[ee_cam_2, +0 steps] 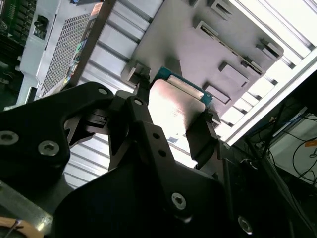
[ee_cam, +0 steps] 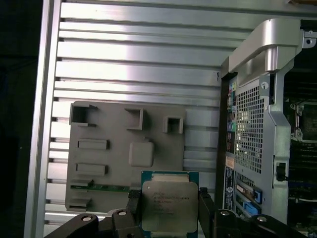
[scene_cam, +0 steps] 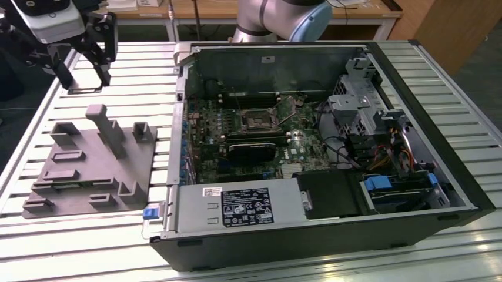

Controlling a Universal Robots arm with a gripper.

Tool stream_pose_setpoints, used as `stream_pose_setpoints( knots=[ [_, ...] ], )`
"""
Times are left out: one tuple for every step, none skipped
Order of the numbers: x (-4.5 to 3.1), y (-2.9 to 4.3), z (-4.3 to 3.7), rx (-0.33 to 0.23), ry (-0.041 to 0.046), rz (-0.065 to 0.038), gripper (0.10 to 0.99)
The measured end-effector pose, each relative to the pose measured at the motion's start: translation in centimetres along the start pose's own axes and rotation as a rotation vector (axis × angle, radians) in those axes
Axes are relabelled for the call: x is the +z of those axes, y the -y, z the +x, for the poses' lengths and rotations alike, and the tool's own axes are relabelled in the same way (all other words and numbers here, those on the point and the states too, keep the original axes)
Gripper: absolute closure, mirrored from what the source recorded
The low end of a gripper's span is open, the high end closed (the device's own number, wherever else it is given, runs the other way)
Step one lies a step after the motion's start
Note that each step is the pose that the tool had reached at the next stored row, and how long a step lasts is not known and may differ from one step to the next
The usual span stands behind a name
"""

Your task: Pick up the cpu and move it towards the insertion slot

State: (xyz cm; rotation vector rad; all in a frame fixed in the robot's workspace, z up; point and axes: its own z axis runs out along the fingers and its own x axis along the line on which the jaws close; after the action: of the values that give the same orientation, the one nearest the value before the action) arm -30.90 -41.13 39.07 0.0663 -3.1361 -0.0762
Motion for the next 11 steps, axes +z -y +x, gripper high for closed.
stream_pose_setpoints(
  knots=[
    [0.0,0.0,-0.17,0.0,-0.0001,0.0,0.541],
    [0.0,0.01,-0.33,0.0,0.0,0.0,0.541],
    [0.0,0.02,-0.52,0.0,0.0,0.0,0.541],
    [0.0,0.03,-0.69,0.0,-0.0001,0.0,0.541],
    [0.0,0.03,-0.89,0.0,0.0,0.0,0.541],
    [0.0,0.04,-1.07,0.0,0.0,0.0,0.541],
    [0.0,0.05,-1.24,0.0,0.0,0.0,0.541],
    [-0.01,0.06,-1.4,0.0,-0.0001,0.0,0.541],
    [0.0,0.06,-1.55,0.0,0.0,0.0,0.541],
    [0.0,0.07,-1.72,0.0,0.0,0.0,0.541],
    [-0.01,0.07,-1.92,0.0,0.0,0.0,0.541]
  ],
)
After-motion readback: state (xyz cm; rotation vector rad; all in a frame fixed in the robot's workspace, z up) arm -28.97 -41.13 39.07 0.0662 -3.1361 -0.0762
